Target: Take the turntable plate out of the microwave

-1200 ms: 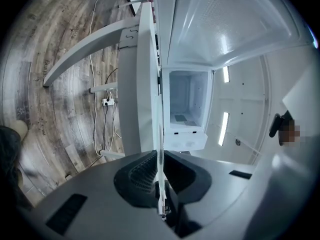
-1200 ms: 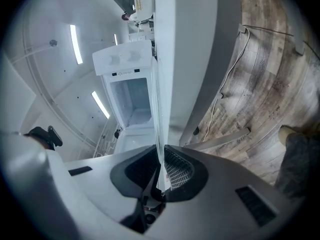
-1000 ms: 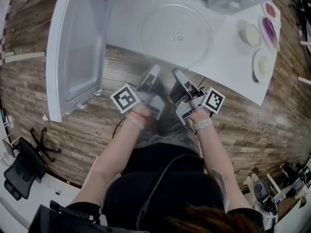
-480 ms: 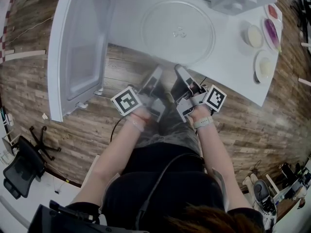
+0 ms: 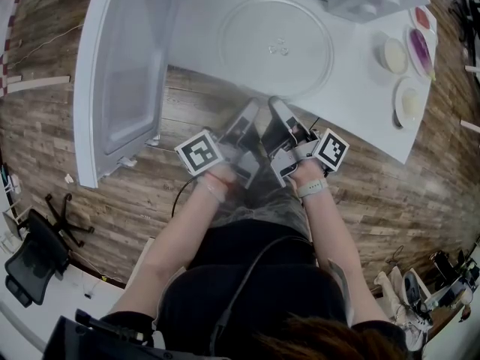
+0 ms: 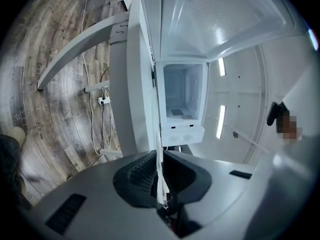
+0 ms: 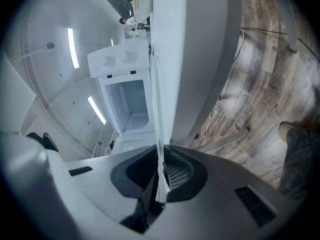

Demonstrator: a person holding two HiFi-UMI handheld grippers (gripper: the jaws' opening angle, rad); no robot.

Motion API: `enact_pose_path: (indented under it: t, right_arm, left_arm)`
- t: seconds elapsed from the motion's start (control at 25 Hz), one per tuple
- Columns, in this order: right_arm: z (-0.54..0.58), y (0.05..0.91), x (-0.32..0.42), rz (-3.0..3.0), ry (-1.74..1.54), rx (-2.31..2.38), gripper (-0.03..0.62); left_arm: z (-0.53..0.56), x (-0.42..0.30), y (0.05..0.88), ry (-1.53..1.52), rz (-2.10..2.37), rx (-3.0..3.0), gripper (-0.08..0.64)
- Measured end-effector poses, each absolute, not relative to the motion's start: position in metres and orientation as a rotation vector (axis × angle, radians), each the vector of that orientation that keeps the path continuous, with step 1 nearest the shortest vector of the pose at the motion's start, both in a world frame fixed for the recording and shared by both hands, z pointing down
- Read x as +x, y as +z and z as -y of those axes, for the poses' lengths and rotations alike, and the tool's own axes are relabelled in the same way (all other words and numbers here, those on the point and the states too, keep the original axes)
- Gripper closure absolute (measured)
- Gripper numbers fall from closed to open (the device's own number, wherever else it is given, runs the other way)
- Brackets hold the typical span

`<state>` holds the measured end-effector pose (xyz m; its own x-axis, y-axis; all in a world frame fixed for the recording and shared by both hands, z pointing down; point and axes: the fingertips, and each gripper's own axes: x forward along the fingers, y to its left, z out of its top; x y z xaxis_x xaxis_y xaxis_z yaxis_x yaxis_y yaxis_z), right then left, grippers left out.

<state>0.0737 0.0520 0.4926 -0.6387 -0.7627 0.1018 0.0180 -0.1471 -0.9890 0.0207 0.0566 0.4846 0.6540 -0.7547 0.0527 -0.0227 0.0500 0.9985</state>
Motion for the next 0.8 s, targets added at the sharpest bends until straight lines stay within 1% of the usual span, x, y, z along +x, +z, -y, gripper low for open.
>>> enact_pose_path:
  t: [0.32, 0.56, 0.8]
  right_arm:
    - [-0.05, 0.493, 0.071, -1.537, -1.874, -0.854, 0.541]
    - [-0.056, 0.489, 0.069, -1.538, -1.887, -0.812, 0.54]
    - [-0.06, 0.491, 0.075, -1.525, -1.877, -0.819, 0.541]
  left_arm:
    - [-0.052, 0.02, 0.485, -0.641, 0.691, 1.387, 0.517]
    - [-0.045, 0.013, 0.484, -0.723, 0.696, 1.319, 0.52]
    - [-0.035, 0.009, 0.485, -0.736, 0.718, 1.31, 0.521]
